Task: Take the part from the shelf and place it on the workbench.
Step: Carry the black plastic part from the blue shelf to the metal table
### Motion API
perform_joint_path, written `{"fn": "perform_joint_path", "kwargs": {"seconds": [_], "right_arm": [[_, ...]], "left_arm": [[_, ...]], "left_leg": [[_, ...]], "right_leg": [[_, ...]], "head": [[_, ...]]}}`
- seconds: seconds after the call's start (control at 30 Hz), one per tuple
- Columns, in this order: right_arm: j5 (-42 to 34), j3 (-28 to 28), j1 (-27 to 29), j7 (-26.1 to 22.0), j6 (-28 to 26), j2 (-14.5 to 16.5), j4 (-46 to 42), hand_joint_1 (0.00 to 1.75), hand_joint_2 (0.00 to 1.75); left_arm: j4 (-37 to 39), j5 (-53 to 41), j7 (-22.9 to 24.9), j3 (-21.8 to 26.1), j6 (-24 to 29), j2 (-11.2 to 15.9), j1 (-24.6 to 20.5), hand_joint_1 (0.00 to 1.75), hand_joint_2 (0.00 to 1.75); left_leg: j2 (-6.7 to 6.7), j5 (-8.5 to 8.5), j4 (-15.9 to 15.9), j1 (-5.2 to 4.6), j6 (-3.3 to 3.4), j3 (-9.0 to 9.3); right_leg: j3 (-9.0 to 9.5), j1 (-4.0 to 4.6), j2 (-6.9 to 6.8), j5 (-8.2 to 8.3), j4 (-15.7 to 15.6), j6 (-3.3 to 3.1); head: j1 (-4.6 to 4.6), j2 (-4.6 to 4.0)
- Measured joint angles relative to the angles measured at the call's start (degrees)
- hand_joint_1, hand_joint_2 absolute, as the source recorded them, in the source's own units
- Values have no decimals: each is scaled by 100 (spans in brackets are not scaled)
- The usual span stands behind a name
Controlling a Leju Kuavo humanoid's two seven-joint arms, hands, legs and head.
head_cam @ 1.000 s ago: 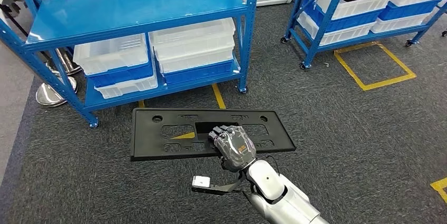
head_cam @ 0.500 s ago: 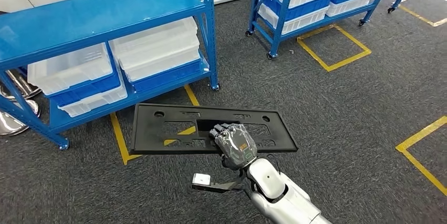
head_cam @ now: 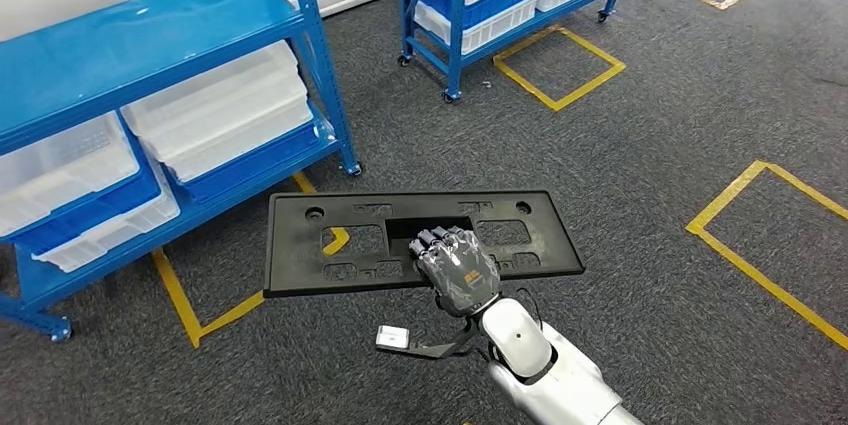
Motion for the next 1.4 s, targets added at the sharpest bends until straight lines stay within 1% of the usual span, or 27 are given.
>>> {"fn": "perform_joint_path", "kwargs": {"seconds": [0.07, 0.13, 0.17, 0.2, 0.23, 0.3, 0.33, 0.37, 0.43, 0.5, 0.53, 0.57, 0.63, 0.7, 0.73, 0.77, 0.87, 0.93, 1.0, 1.03, 1.1, 1.17, 1.23, 1.27, 1.3, 1.37, 1.4], "right_arm": [[142, -8, -37, 20, 42, -27, -14, 175, 175], [353, -9, -119, 44, 119, -44, -20, 175, 175], [461, -9, -168, 50, 163, -57, -20, 175, 175], [562, -9, -218, 54, 209, -80, -20, 175, 175], [659, -9, -271, 55, 255, -114, -23, 175, 175], [803, -9, -374, 55, 329, -187, -45, 175, 175], [852, -9, -427, 55, 357, -216, -64, 175, 175], [888, -8, -487, 55, 383, -239, -81, 175, 175], [952, -7, -599, 55, 431, -281, -112, 175, 175], [1007, -7, -664, 62, 487, -347, -148, 175, 175], [1024, -6, -686, 78, 520, -387, -170, 175, 175], [1036, -5, -723, 96, 552, -428, -188, 175, 175], [1041, -3, -811, 139, 599, -482, -207, 175, 175], [1042, 1, -859, 164, 623, -510, -208, 175, 175], [1042, 3, -862, 170, 633, -524, -208, 175, 175], [1042, 6, -863, 175, 640, -540, -208, 175, 175], [1041, 11, -894, 218, 655, -575, -218, 175, 175], [1023, 14, -911, 258, 670, -582, -240, 175, 175], [983, 16, -904, 284, 683, -597, -257, 175, 175], [964, 16, -896, 292, 684, -606, -267, 175, 175], [946, 18, -884, 307, 677, -615, -294, 175, 175], [953, 19, -856, 342, 664, -615, -316, 175, 175], [994, 21, -790, 450, 634, -622, -334, 175, 175], [1019, 31, -759, 543, 612, -634, -346, 175, 175], [1036, 46, -738, 648, 589, -648, -363, 175, 175], [1046, 87, -726, 819, 545, -672, -401, 175, 175], [1047, 101, -726, 865, 529, -677, -415, 175, 175]], "left_arm": [[0, -32, 13, -1, -1, 1, -12, 0, 175], [0, -67, 38, -2, -10, 2, -12, 0, 175], [0, -80, 51, -2, -18, 2, -11, 0, 175], [0, -90, 61, -2, -27, 2, -12, 0, 175], [0, -102, 68, -2, -36, 2, -14, 0, 175], [0, -123, 79, -3, -45, 2, -26, 0, 175], [0, -131, 82, -4, -48, 9, -31, 0, 175], [0, -133, 84, -5, -51, 13, -38, 0, 175], [0, -135, 84, -7, -62, 17, -67, 0, 175], [0, -137, 84, -8, -77, -5, -101, 0, 175], [-1, -136, 84, -9, -82, -22, -110, 0, 175], [-2, -136, 82, -9, -84, -39, -118, 0, 175], [-4, -136, 79, -8, -89, -66, -126, 0, 175], [-3, -135, 81, -7, -93, -76, -123, 0, 175], [-3, -135, 83, -7, -94, -79, -122, 0, 175], [-3, -135, 84, -8, -95, -83, -125, 0, 175], [-4, -135, 85, -8, -97, -95, -141, 0, 175], [-4, -134, 91, -7, -97, -95, -158, 0, 175], [-4, -134, 101, -7, -99, -100, -174, 0, 175], [-4, -135, 103, -6, -101, -103, -179, 0, 175], [-4, -146, 107, -6, -102, -108, -178, 0, 175], [-4, -175, 116, -7, -102, -107, -157, 0, 175], [-4, -219, 120, -7, -100, -105, -138, 0, 175], [-4, -236, 117, -8, -98, -102, -133, 0, 175], [-4, -251, 114, -8, -97, -96, -134, 0, 175], [-4, -272, 106, -9, -98, -69, -140, 0, 175], [-4, -283, 104, -11, -100, -56, -150, 0, 175]], "left_leg": [[-193, -209, 243, 29, -32, -82], [-509, -597, 940, 27, -17, -402], [-592, -752, 1331, 15, -2, -599], [-631, -805, 1598, -1, 20, -745], [-651, -742, 1667, -16, 51, -804], [-732, -337, 1167, -51, 148, -624], [-864, -150, 796, -61, 214, -472], [-992, -24, 470, -69, 266, -341], [-1139, 23, 172, -89, 319, -222], [-1029, 60, 71, -87, 328, -176], [-964, 94, 7, -71, 346, -144], [-889, 129, -58, -53, 367, -113], [-727, 157, -117, -49, 392, -81], [-555, 138, -104, -55, 387, -80], [-473, 122, -95, -53, 376, -78], [-396, 102, -81, -48, 359, -74], [-198, -3, 15, -46, 253, -64], [-105, -60, 51, -71, 172, -49], [-21, -92, 35, -70, 114, -7], [-68, -138, 59, -55, 89, 3], [-330, -380, 379, -29, 62, -121], [-579, -741, 1126, -27, 70, -482], [-640, -853, 1685, -39, 100, -812], [-655, -736, 1663, -46, 130, -845], [-695, -516, 1412, -60, 174, -770], [-965, -75, 669, -77, 287, -491], [-1098, 40, 388, -86, 335, -371]], "right_leg": [[6, -15, 133, 26, -26, -96], [0, 0, 279, 45, -38, -169], [-6, 22, 360, 50, -37, -189], [-7, 47, 448, 53, -34, -200], [-5, 73, 539, 56, -30, -208], [7, 116, 713, 58, -17, -212], [7, 126, 787, 59, -11, -209], [-4, 130, 858, 64, -1, -200], [-55, 93, 985, 94, -1, -144], [-89, 66, 1093, 133, -30, -63], [-106, 81, 1030, 108, -4, -36], [-163, 100, 892, 26, 110, -11], [-446, 112, 503, -302, 697, 31], [-774, 64, 326, -555, 1358, 85], [-821, 32, 291, -537, 1452, 112], [-747, 2, 255, -415, 1313, 137], [-193, -17, -17, 27, 259, 156], [-76, 25, -92, 49, 21, 82], [-80, 36, 38, 49, 28, -8], [-74, 28, 99, 50, 18, -47], [-58, 8, 219, 60, -7, -123], [-55, 28, 350, 58, -9, -172], [-48, 68, 516, 53, -2, -193], [-42, 87, 605, 50, 5, -197], [-32, 102, 695, 47, 12, -200], [-23, 110, 859, 44, 22, -194], [-32, 96, 938, 51, 22, -177]], "head": [[-2, 0], [-3, 0], [-4, 0], [-4, 0], [-4, 0], [-4, 0], [0, 0], [1, 0], [-2, 0], [-10, 0], [-4, 0], [9, 0], [37, 0], [45, 0], [45, 0], [45, 0], [45, 0], [41, 0], [37, 0], [38, 0], [36, 0], [35, 0], [36, 0], [35, 0], [35, 0], [38, 0], [38, 0]]}}
